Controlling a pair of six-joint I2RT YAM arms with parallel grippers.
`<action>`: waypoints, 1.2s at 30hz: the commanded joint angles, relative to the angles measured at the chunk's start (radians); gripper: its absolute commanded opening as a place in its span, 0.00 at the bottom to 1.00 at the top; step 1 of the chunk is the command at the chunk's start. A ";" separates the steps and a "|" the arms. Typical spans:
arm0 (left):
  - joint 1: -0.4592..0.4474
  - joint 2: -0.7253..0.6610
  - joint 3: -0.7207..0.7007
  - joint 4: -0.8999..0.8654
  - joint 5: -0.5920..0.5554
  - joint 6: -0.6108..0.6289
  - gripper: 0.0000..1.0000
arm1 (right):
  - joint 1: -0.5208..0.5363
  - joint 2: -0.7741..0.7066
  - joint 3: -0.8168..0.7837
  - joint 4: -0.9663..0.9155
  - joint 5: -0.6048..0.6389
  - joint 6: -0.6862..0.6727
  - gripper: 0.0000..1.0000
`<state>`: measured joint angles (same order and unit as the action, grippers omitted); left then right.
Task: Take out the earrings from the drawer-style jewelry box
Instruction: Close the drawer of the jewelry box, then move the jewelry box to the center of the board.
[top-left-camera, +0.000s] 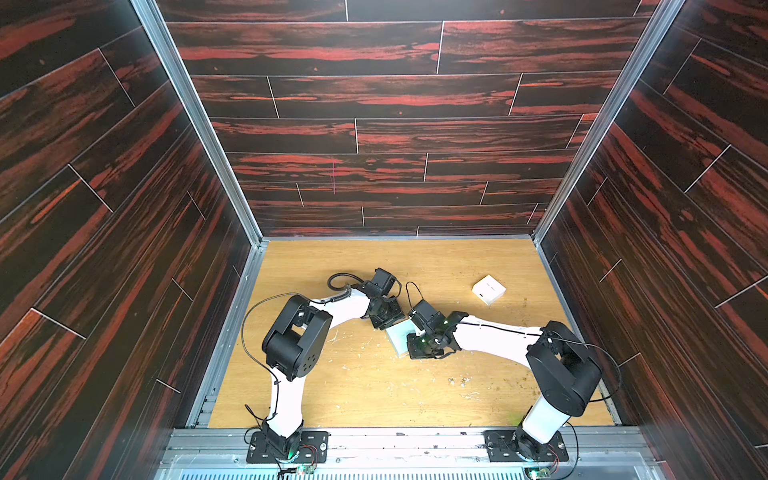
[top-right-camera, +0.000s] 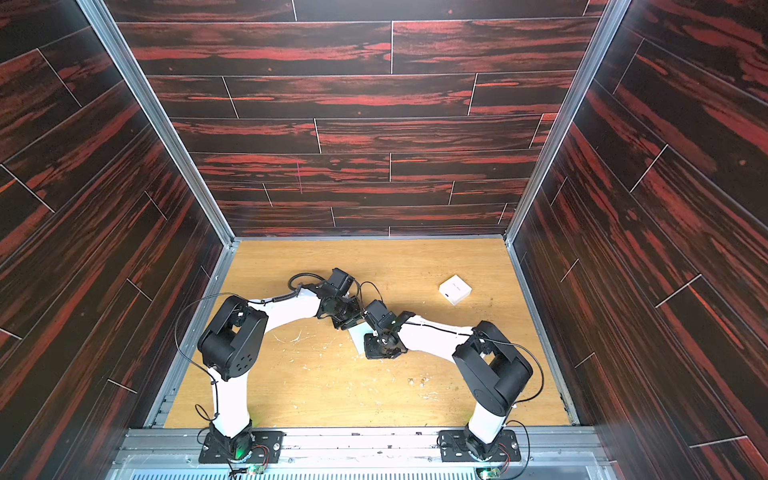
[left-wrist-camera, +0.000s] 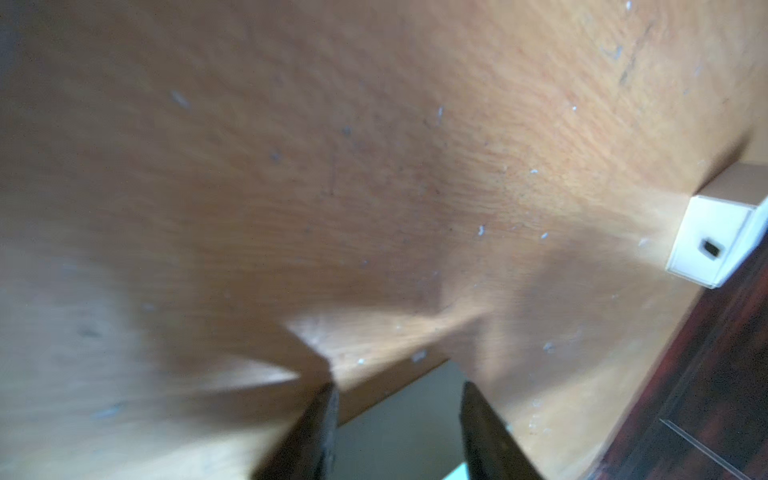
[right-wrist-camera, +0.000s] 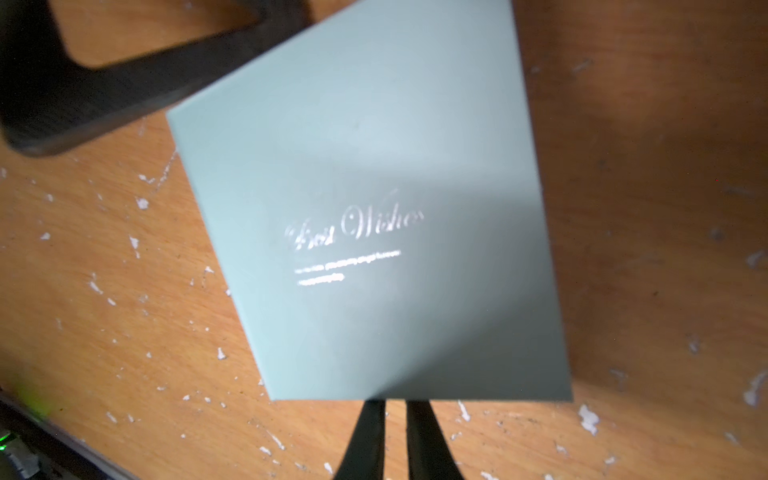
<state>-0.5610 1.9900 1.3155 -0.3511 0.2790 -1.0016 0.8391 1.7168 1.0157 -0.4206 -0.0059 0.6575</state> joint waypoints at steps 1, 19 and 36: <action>0.012 -0.105 0.028 -0.144 -0.142 0.010 0.61 | -0.006 0.011 0.022 -0.013 -0.013 0.004 0.14; 0.015 -0.535 -0.369 -0.057 -0.143 -0.151 0.63 | -0.067 0.176 0.248 -0.048 -0.010 -0.053 0.14; 0.014 -0.674 -0.523 0.034 -0.107 -0.180 0.62 | -0.142 0.443 0.644 -0.151 -0.031 -0.073 0.14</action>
<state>-0.5472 1.3563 0.8104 -0.3275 0.1715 -1.1751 0.7006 2.1292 1.6119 -0.5217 -0.0189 0.5953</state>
